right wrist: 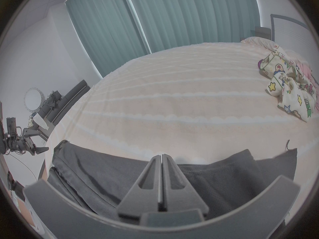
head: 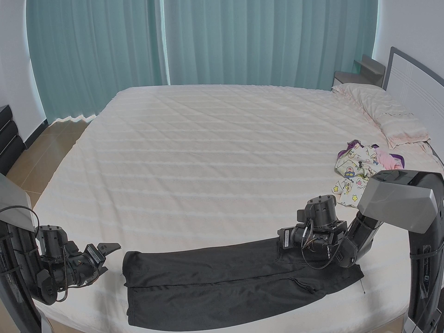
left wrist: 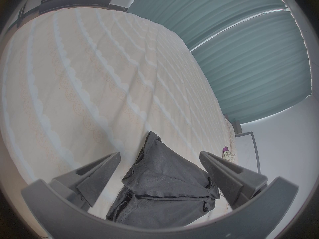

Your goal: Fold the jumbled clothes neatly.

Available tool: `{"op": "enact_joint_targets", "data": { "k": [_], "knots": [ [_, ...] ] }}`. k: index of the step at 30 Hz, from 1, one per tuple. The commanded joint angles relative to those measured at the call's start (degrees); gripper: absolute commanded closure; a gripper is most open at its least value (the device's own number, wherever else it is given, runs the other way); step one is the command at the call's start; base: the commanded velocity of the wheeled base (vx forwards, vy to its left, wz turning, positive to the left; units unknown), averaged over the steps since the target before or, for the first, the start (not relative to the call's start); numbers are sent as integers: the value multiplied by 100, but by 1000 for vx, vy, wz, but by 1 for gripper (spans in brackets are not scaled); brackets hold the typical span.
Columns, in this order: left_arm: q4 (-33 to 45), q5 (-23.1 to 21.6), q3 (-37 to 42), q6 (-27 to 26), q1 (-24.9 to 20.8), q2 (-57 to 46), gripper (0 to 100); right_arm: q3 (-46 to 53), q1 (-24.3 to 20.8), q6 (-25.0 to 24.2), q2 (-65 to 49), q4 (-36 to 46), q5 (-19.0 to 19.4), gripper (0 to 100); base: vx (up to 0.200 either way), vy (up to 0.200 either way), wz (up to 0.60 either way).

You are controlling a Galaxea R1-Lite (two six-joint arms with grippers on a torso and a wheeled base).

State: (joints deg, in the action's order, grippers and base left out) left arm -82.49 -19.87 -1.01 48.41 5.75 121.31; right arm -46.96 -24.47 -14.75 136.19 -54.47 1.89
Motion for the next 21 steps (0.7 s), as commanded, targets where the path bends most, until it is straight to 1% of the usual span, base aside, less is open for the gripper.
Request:
{"op": "enact_joint_targets", "data": {
  "k": [1, 7, 8, 15, 19, 20, 21],
  "knots": [
    [-4, 1, 84, 2, 5, 7, 0, -77, -49, -2, 74, -29, 4, 100, 0, 0, 0],
    [-4, 1, 84, 2, 5, 16, 0, -85, -120, -28, 109, -134, 13, 100, 0, 0, 0],
    [-4, 10, 84, 2, 5, 16, 0, -85, -120, -19, 109, -90, 13, 0, 0, 0, 0],
    [-4, 1, 84, 2, 5, 24, 0, -59, -23, -125, 30, -143, 13, 0, 0, 0, 0],
    [5, 1, 84, 2, 5, 24, 0, 20, 153, -485, -216, -231, 31, 0, 0, 0, 0],
    [5, 1, 84, 11, 5, 24, 0, 134, 293, -722, -383, -222, 84, 0, 0, 0, 0],
    [5, 1, 84, 11, 5, 24, 0, 152, 302, -740, -392, -222, 84, 0, 0, 0, 0]
  ]
}}
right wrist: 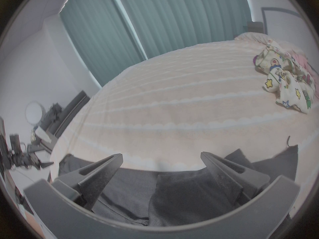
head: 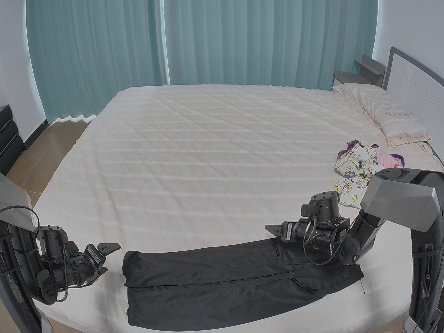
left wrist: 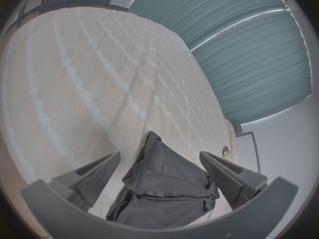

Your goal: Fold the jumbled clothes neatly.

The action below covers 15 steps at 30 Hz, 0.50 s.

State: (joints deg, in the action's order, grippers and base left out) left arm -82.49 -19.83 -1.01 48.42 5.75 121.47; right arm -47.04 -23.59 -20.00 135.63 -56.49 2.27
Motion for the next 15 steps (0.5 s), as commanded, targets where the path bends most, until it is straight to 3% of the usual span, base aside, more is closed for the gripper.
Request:
{"op": "enact_joint_targets", "data": {
  "k": [1, 4, 8, 9, 15],
  "knots": [
    [5, -3, 84, 9, 5, 9, 0, 160, 214, -214, -336, -20, 46, 0, 0, 0, 0],
    [5, -38, 84, 45, -4, 17, 0, 494, 601, -557, -336, -55, 301, 0, 0, 0, 0],
    [5, -47, 84, 71, 5, 26, 0, 617, 698, -751, -336, -90, 362, 0, 0, 0, 0],
    [5, -64, 84, 247, -13, 53, 0, 758, 786, -1067, -292, -240, 362, 0, 0, 0, 0],
    [5, -187, 84, 317, -66, 114, 0, 890, 1111, -1137, -28, -494, 503, 0, 0, 0, 0]
  ]
}}
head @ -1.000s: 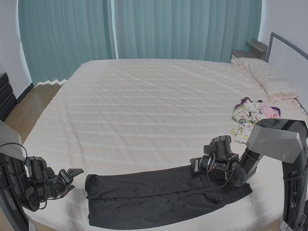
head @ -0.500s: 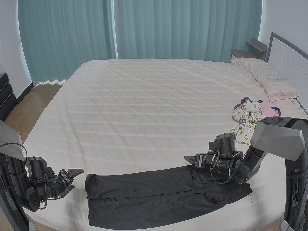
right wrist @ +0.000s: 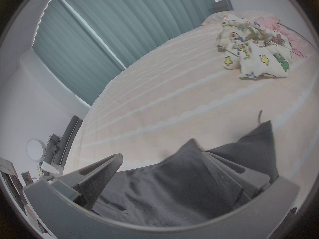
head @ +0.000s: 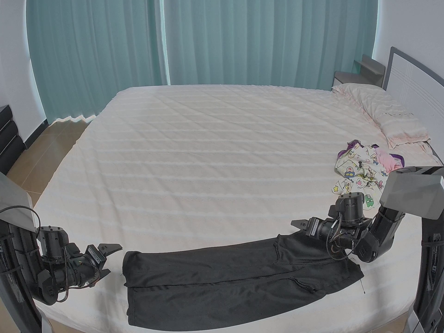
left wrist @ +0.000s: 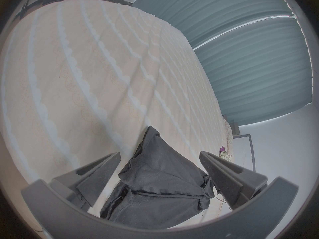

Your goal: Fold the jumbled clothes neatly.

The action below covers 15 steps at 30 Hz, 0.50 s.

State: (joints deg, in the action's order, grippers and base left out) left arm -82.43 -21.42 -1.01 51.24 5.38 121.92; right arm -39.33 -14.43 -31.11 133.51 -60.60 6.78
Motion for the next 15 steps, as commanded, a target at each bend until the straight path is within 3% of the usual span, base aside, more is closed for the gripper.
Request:
{"op": "enact_joint_targets", "data": {
  "k": [1, 14, 15],
  "knots": [
    [-1, -29, 84, 27, -28, 78, 0, 153, 292, -35, 254, -207, 78, 0, 0, 0, 0],
    [-10, -29, 84, 0, -45, 130, 0, 74, 371, -62, 553, -303, 280, 0, 0, 0, 0],
    [-10, -29, 84, 0, -45, 130, 0, 74, 389, -62, 553, -303, 289, 100, 0, 0, 0]
  ]
}}
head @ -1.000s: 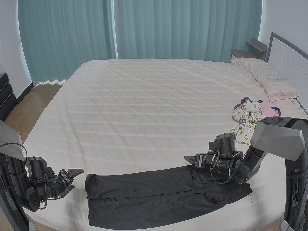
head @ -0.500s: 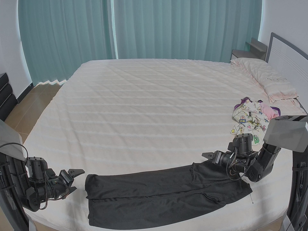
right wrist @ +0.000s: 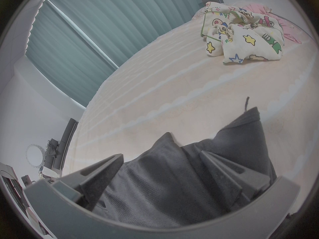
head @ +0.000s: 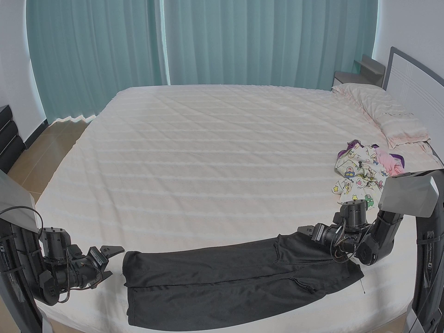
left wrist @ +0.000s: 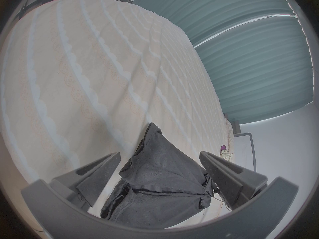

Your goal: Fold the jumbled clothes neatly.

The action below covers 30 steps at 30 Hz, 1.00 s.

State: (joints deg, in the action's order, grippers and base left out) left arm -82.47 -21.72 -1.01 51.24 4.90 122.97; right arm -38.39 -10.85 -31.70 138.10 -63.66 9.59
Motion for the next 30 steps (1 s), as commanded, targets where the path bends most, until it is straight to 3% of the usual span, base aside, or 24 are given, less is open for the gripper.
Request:
{"op": "enact_joint_targets", "data": {
  "k": [1, 9, 23, 24, 30],
  "knots": [
    [-6, 1, 84, 0, 2, 26, 0, -11, 48, -3, 77, 3, 7, 100, 0, 0, 0],
    [-6, 1, 84, 0, 2, 26, 0, 165, 294, -21, 7, -15, 7, 100, 0, 0, 0],
    [-6, 10, 84, -8, -7, 26, 0, 411, 329, 5, -11, -481, 7, 100, 0, 0, 0],
    [-6, 10, 84, -8, -7, 26, 0, 420, 329, -3, -28, -507, 7, 0, 0, 0, 0],
    [-6, 10, 84, -8, -24, 34, 0, 552, 391, -3, -362, -613, -19, 0, 0, 0, 0]
  ]
}}
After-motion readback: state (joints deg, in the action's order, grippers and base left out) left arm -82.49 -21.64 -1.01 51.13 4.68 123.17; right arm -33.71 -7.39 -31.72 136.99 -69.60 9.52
